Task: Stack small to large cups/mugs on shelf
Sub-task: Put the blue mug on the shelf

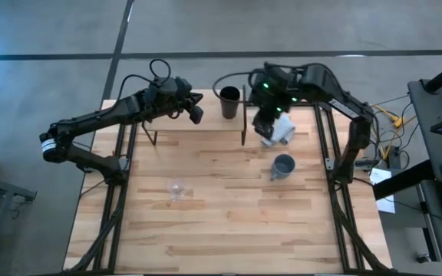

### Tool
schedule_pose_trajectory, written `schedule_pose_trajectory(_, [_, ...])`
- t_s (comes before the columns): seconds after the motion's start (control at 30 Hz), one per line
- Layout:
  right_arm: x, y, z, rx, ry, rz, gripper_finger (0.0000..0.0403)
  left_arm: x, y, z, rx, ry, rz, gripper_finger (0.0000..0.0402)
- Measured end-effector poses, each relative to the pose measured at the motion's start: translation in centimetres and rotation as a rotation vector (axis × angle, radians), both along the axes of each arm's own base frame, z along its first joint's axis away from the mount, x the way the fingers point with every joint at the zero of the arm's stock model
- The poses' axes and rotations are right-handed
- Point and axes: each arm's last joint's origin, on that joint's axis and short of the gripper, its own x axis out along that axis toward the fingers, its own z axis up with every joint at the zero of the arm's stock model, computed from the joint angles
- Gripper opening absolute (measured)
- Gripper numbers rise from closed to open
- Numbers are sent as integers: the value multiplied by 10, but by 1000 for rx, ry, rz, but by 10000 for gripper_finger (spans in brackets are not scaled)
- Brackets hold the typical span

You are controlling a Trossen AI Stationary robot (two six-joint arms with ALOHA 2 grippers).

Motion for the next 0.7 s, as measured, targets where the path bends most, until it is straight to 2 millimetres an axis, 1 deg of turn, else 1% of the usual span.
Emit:
schedule_pose_trajectory(0.07, [-1,8,-2,41,10,-42,93,0,0,0,-3,0,-6,0])
schedule_pose_trajectory(0.17, [1,19,-12,98,59,-103,95,1,-1,-1,-20,-3,-46,0])
schedule_pose_trajectory(0.27, [0,29,-21,180,106,-222,95,2,-3,0,-46,-16,-117,0])
schedule_pose_trajectory(0.33, [0,36,-31,221,156,-291,95,3,-6,0,-66,-26,-169,0])
schedule_pose_trajectory(0.4, [3,42,-47,227,225,-351,95,3,-7,0,-75,-30,-199,0])
schedule_pose_trajectory(0.5, [6,48,-75,193,332,-489,95,4,-9,0,-76,-31,-211,0])
schedule_pose_trajectory(0.7, [2,48,-132,172,544,-701,96,4,-10,0,-71,-28,-215,0])
